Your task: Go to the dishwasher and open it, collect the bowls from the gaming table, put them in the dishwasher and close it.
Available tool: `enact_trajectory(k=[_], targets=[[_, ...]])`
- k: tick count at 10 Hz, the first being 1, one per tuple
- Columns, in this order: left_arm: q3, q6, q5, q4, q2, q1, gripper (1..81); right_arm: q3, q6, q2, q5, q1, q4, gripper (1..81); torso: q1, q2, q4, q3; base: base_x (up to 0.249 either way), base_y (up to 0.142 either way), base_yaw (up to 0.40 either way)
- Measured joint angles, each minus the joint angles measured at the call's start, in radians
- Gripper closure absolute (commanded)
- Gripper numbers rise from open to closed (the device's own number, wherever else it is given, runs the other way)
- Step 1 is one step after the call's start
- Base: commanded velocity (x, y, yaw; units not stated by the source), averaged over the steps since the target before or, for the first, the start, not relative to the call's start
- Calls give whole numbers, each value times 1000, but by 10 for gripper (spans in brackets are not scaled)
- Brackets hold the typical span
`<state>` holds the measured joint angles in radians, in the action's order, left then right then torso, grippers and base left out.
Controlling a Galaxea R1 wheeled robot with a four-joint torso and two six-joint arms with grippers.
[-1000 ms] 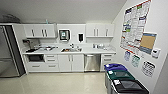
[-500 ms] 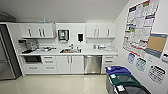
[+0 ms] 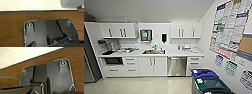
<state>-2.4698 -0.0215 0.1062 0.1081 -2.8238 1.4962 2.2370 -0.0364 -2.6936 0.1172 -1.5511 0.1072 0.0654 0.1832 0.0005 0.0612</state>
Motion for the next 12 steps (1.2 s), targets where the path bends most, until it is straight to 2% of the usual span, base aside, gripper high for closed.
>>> enact_trajectory(k=[5,12], targets=[[1,0,1,0,1,0,10,0,0,1,0,0,0,10,0,-1,0,0,172,0,0],[0,0,0,0,1,3,10,0,0,1,-2,0,0,10,0,-1,0,0,106,0,0]])
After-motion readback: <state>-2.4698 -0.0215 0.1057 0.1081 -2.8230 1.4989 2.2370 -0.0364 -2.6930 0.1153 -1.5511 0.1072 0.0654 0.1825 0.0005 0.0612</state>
